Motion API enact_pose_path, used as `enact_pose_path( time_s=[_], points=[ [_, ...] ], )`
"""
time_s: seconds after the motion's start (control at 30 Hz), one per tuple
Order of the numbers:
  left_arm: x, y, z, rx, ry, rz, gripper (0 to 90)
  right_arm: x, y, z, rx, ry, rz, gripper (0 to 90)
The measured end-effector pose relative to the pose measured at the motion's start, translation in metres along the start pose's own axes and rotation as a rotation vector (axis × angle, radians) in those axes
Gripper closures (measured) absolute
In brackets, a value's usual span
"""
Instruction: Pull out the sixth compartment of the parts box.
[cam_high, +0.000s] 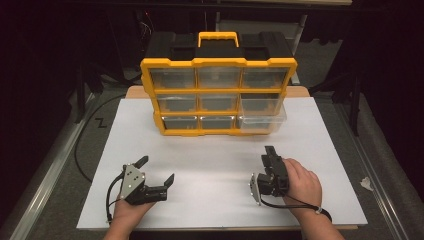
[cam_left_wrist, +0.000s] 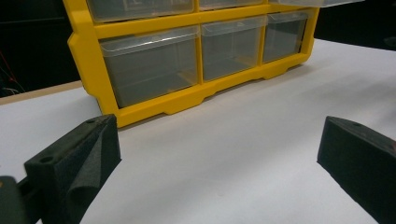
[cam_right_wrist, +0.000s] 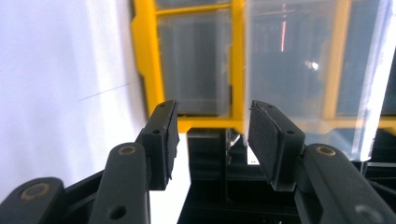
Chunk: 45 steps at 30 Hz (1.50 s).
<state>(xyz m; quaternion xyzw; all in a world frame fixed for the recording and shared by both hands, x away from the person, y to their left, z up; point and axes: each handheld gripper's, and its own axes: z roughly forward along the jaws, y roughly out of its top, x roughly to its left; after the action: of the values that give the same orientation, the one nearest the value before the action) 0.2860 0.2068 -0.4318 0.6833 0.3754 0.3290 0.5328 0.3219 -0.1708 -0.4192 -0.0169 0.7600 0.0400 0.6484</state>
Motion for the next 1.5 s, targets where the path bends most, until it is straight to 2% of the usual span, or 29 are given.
enact_pose_path(
  time_s=[0.2,0.37,0.57,0.67,0.7,0.77,0.97,1.07,1.37,1.4,1.43,1.5],
  points=[
    [0.0,0.0,0.0,0.0,-0.003,-0.001,0.2,0.012,-0.008,-0.001,0.002,0.011,-0.006,53.8],
    [0.0,-0.001,0.001,0.005,-0.002,-0.001,0.2,0.024,-0.018,-0.003,0.017,0.042,-0.008,52.6],
    [0.0,-0.001,0.002,0.006,-0.003,0.001,0.2,0.025,-0.031,-0.005,0.023,0.053,0.011,51.4],
    [0.0,-0.001,0.002,0.004,-0.005,0.0,0.2,0.024,-0.035,-0.005,0.032,0.05,0.004,51.1],
    [0.0,0.0,0.002,0.002,-0.006,0.001,0.2,0.024,-0.039,-0.004,0.047,0.059,0.021,49.2],
    [0.0,0.0,0.003,0.002,-0.007,0.002,0.2,0.024,-0.04,-0.003,0.061,0.067,0.02,45.9],
    [-0.001,-0.001,0.003,0.005,-0.008,0.002,0.2,0.024,-0.038,0.0,0.034,0.083,0.012,40.0],
    [-0.001,-0.001,0.003,0.008,-0.008,0.004,0.2,0.023,-0.037,-0.001,0.033,0.09,0.004,37.3],
    [0.0,-0.001,0.004,0.009,-0.011,0.004,0.2,0.022,-0.038,-0.001,0.042,0.104,0.02,25.5],
    [0.0,-0.001,0.004,0.008,-0.011,0.004,0.2,0.022,-0.039,0.0,0.045,0.103,0.019,19.4],
    [0.0,-0.001,0.004,0.008,-0.011,0.004,0.2,0.022,-0.039,0.0,0.045,0.103,0.019,19.4],
    [0.0,-0.001,0.004,0.007,-0.011,0.003,0.2,0.022,-0.039,0.001,0.045,0.109,0.022,9.1]
  ],
)
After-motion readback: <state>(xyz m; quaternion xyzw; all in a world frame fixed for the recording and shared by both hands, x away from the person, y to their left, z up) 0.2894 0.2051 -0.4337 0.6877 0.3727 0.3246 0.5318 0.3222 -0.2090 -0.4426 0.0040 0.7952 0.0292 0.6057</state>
